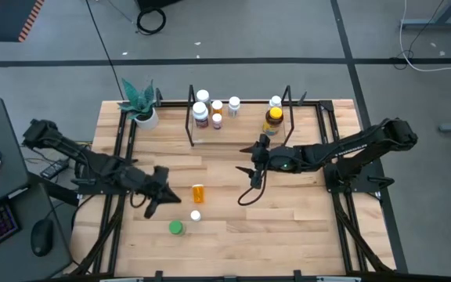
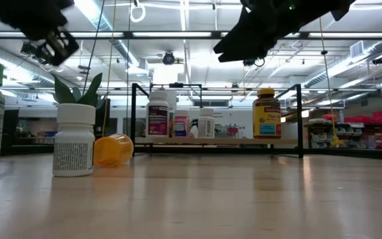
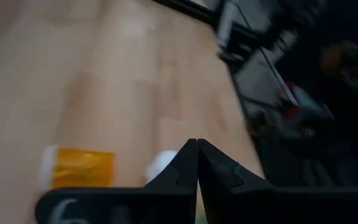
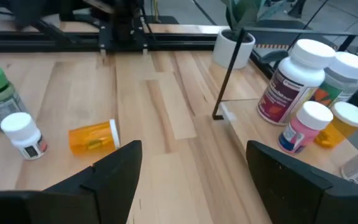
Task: Pick and place medicine bottles onto shelf by color
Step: Put the green pill bottle on the shelf
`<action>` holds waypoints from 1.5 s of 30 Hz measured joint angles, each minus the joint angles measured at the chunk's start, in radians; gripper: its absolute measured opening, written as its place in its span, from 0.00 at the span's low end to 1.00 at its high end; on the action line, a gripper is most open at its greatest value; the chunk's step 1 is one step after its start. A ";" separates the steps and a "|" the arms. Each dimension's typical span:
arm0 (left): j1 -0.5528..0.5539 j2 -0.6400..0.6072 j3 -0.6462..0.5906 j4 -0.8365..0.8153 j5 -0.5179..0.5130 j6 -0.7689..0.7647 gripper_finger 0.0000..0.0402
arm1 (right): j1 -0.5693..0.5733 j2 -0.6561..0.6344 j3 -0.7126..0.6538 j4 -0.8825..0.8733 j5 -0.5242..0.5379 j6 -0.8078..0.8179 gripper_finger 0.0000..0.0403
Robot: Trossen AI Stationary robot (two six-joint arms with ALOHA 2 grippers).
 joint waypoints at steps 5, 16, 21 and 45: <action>-0.116 0.136 0.145 -0.104 -0.031 0.072 0.03 | 0.020 0.000 -0.008 0.035 0.000 0.000 0.74; -0.173 0.288 0.386 -0.336 -0.137 0.163 0.13 | 0.087 0.018 -0.008 0.052 0.002 0.031 0.74; -0.245 0.414 0.592 -0.588 -0.161 0.136 0.28 | 0.127 0.029 -0.009 0.050 0.016 0.041 0.74; -0.302 0.859 0.865 -1.082 -0.030 -0.144 0.71 | 0.157 0.035 -0.008 0.047 0.061 0.045 0.74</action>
